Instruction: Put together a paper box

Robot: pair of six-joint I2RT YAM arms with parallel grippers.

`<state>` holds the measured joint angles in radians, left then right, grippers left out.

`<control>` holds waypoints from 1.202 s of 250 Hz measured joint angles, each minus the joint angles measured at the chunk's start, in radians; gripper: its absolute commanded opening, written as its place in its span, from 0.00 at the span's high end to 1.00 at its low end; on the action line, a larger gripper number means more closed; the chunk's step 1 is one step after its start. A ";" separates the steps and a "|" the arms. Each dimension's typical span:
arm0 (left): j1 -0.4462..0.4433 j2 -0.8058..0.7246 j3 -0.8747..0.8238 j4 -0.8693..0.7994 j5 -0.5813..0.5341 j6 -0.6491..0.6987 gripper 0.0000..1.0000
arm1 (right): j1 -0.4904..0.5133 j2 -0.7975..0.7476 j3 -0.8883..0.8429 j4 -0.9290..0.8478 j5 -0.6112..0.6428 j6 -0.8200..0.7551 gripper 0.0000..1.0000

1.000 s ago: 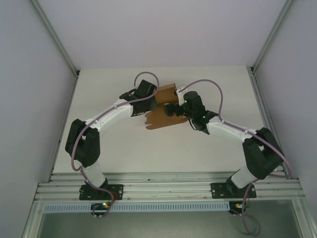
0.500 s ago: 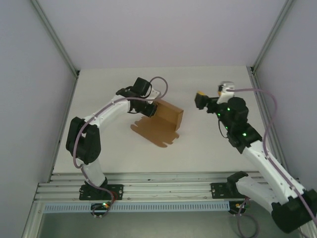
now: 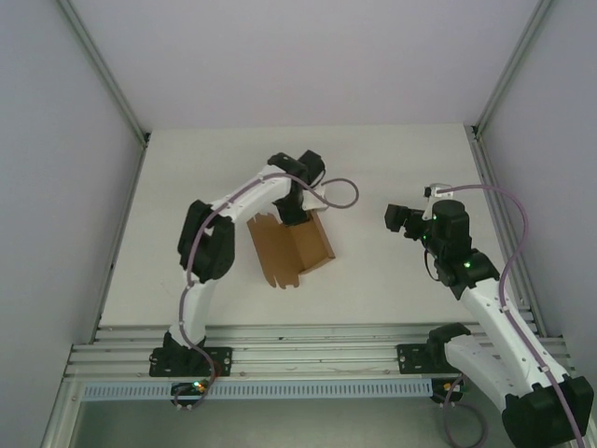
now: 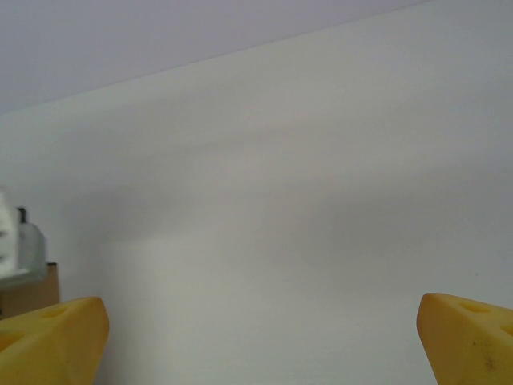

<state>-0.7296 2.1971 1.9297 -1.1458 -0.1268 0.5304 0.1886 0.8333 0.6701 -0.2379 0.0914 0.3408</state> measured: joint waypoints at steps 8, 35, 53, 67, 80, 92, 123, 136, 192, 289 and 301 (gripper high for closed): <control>-0.009 0.023 0.011 -0.012 -0.014 0.003 1.00 | -0.003 0.001 0.000 -0.004 -0.003 0.000 0.00; -0.039 0.080 0.048 -0.050 -0.068 0.006 0.90 | -0.015 0.004 0.000 -0.006 -0.017 0.000 0.01; -0.057 0.103 0.069 -0.063 -0.109 0.012 0.79 | -0.023 0.005 -0.002 -0.006 -0.021 0.000 0.00; -0.070 0.120 0.084 -0.069 -0.141 0.012 0.67 | -0.029 0.005 -0.006 -0.006 -0.024 -0.001 0.00; -0.077 0.136 0.097 -0.074 -0.164 0.021 0.61 | -0.034 0.006 -0.013 -0.006 -0.027 0.000 0.00; -0.085 0.151 0.113 -0.080 -0.175 0.014 0.54 | -0.039 0.008 -0.020 -0.005 -0.033 0.000 0.00; -0.094 0.170 0.132 -0.082 -0.187 0.016 0.52 | -0.050 0.021 -0.036 -0.005 -0.054 0.000 0.00; -0.094 0.170 0.138 -0.084 -0.188 0.016 0.52 | -0.053 0.026 -0.040 -0.006 -0.061 0.000 0.00; -0.095 0.170 0.144 -0.065 -0.173 0.028 0.59 | -0.055 0.033 -0.040 0.002 -0.087 0.000 0.01; -0.071 0.178 0.171 -0.041 -0.107 0.027 1.00 | -0.063 0.033 -0.049 0.002 -0.122 0.000 0.00; -0.067 0.169 0.155 -0.022 -0.109 0.016 1.00 | -0.064 0.033 -0.055 0.002 -0.127 0.000 0.00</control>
<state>-0.7967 2.3661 2.0850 -1.1679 -0.2359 0.5461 0.1246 0.8661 0.6151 -0.2359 -0.0353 0.3408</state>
